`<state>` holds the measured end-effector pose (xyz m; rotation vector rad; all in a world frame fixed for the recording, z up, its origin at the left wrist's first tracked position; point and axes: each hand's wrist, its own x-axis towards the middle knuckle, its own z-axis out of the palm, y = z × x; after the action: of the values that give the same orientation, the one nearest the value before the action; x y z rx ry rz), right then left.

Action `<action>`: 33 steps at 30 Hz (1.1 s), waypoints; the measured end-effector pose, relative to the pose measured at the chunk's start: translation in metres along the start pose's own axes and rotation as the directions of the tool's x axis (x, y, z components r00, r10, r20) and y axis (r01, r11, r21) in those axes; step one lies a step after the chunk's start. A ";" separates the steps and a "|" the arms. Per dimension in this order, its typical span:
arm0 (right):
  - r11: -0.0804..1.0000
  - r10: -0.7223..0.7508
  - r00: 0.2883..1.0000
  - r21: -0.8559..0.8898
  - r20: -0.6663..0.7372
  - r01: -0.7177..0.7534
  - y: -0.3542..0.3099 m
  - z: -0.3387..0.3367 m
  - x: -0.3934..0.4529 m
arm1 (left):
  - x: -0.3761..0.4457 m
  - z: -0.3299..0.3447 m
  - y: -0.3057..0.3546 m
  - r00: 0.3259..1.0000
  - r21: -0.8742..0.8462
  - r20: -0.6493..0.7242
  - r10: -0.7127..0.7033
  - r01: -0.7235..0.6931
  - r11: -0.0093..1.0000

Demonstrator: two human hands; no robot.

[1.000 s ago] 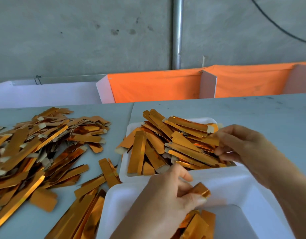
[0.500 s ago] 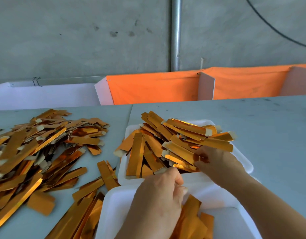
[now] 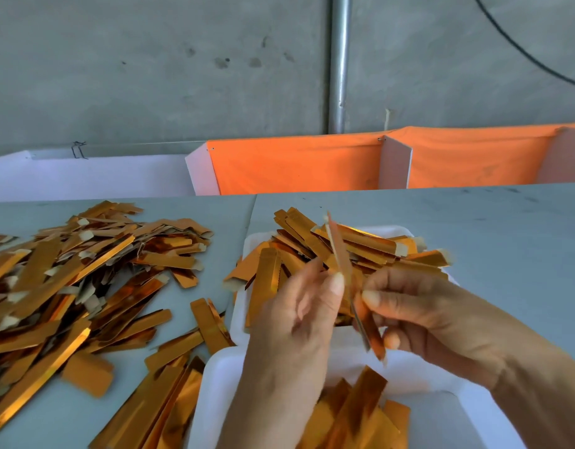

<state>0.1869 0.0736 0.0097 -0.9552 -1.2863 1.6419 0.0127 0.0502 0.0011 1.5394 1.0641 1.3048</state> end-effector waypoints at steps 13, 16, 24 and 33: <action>0.911 -0.279 0.922 -0.379 -0.268 0.166 -0.003 0.009 -0.002 | -0.001 0.002 -0.002 0.983 0.140 -0.052 -0.174 0.180 0.974; 0.908 -0.342 0.895 -0.347 -0.287 0.236 -0.004 0.009 -0.002 | -0.003 0.004 -0.002 0.983 0.152 0.008 -0.183 0.180 0.972; 0.923 -0.305 0.920 -0.316 -0.247 0.221 -0.001 0.009 0.000 | -0.008 0.013 0.004 0.995 0.405 0.090 -0.047 0.007 0.914; 0.936 -0.270 0.944 -0.283 -0.191 0.211 -0.007 -0.002 -0.005 | -0.007 0.019 -0.009 0.985 0.715 0.063 0.162 -0.157 0.682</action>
<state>0.1917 0.0712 0.0166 -1.0589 -1.4188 1.1582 0.0299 0.0446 -0.0118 2.2510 1.5960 1.0348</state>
